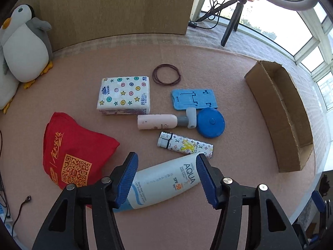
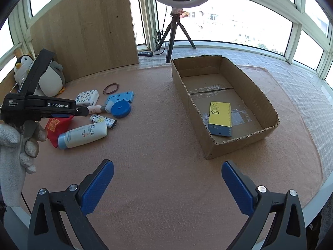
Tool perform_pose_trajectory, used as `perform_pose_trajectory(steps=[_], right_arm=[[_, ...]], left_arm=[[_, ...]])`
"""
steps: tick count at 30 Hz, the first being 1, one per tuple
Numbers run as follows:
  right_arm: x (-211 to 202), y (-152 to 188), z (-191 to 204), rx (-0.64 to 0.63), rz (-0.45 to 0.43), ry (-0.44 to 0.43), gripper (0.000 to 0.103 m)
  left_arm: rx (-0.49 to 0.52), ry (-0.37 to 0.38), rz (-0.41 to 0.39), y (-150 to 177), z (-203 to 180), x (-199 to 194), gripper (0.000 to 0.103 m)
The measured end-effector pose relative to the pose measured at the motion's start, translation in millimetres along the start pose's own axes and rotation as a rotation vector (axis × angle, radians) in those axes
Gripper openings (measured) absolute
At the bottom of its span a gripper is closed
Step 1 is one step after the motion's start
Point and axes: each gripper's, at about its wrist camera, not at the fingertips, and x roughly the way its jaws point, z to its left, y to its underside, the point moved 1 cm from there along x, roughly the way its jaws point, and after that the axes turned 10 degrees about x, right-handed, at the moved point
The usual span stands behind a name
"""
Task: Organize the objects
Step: 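Lower the left gripper onto the white AQUA sunscreen bottle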
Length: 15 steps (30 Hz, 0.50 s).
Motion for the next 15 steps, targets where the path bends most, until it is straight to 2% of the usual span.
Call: perform_pose_trajectory(steps=[2,15], right_arm=[[-2.1,1.9,5.0,-0.005,-0.003,0.004,0.102],[-13.4,9.1,1.0,0.026,-0.016,0.048,0.102]], left_arm=[[-0.007,0.009,0.010,0.4,1.8,6.9,0.056],[0.000,0.130,0.060,15.4,-8.3,34.6,0.046]])
